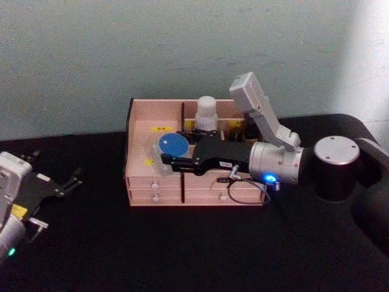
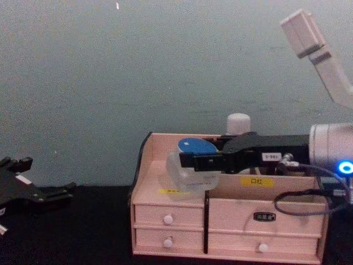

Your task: Pick up the facial cleanser and watermelon frost from the table and place them into the tiered storage box.

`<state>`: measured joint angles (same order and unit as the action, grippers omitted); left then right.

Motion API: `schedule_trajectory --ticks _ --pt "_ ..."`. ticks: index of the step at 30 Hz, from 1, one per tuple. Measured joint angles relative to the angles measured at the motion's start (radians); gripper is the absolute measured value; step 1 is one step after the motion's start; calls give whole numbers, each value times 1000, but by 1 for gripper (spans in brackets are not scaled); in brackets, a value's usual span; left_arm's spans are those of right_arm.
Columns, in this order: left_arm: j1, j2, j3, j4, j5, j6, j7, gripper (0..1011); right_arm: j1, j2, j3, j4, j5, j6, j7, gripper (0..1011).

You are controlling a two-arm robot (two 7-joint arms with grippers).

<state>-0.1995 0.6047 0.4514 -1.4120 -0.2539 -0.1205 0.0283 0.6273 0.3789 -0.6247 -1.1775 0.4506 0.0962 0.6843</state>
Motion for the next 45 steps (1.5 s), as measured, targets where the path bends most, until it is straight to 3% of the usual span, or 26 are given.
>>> schedule_trajectory --ticks 30,45 --pt "0 0 0 0 0 0 0 1001 134 -152 3 289 -76 -43 -16 724" --pt "0 0 0 0 0 0 0 1001 145 -173 13 323 -88 -37 -6 724"
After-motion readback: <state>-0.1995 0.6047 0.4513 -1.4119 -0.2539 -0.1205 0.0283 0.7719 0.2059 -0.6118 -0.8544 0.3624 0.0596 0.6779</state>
